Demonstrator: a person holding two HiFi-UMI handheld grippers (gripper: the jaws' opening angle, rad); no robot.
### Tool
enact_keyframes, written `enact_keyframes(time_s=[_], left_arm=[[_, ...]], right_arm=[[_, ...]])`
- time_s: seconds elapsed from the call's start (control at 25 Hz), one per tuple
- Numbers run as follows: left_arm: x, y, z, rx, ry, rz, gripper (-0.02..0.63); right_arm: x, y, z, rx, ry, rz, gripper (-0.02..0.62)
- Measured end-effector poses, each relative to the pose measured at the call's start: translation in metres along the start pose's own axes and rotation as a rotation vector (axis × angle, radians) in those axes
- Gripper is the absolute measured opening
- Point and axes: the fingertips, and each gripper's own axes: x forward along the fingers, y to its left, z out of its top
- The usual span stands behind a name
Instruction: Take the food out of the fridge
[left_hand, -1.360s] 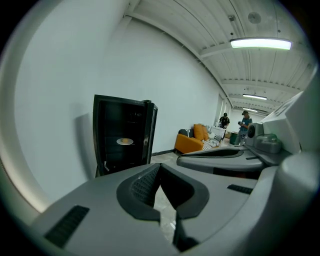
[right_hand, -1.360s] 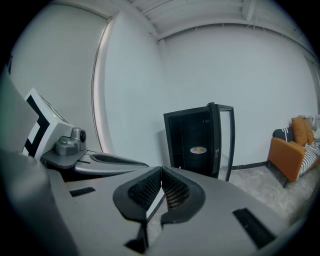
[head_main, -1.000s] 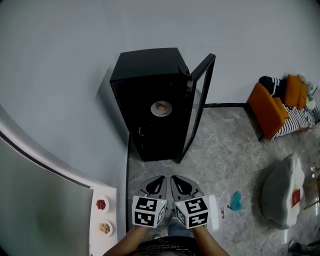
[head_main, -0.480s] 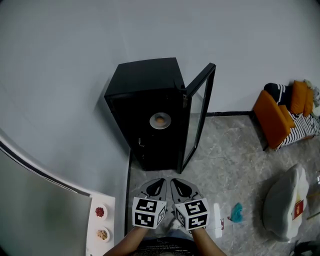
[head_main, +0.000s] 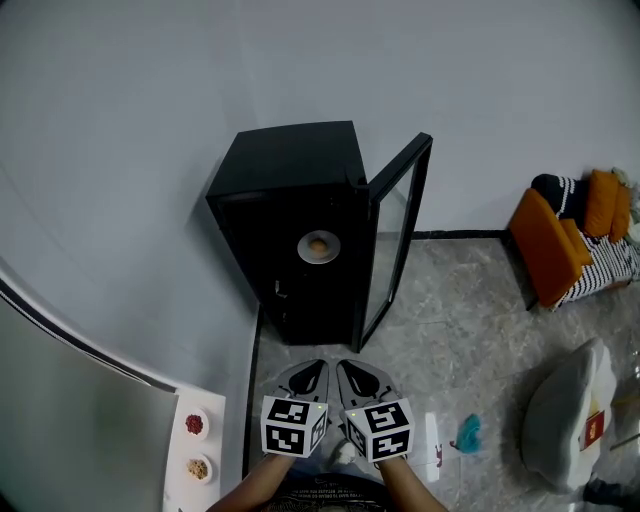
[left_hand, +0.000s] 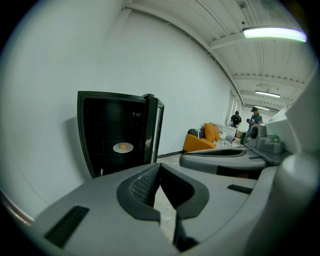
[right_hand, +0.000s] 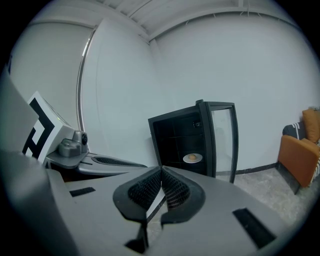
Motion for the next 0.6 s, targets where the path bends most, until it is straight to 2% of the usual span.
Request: enact_keyframes(time_s=[0.36,0.6], left_arm=[[0.023,-0.001,0.006,-0.014,0.002,-0.02,0.014],[0.047,0.021,0.014,-0.036,0.011,-0.034,0.014]], right_arm=[[0.01,-0.018,0.0,-0.008,0.019,-0.018,0.02],[0.039,-0.032,0.005,-0.013,0.038,-0.042,0.02]])
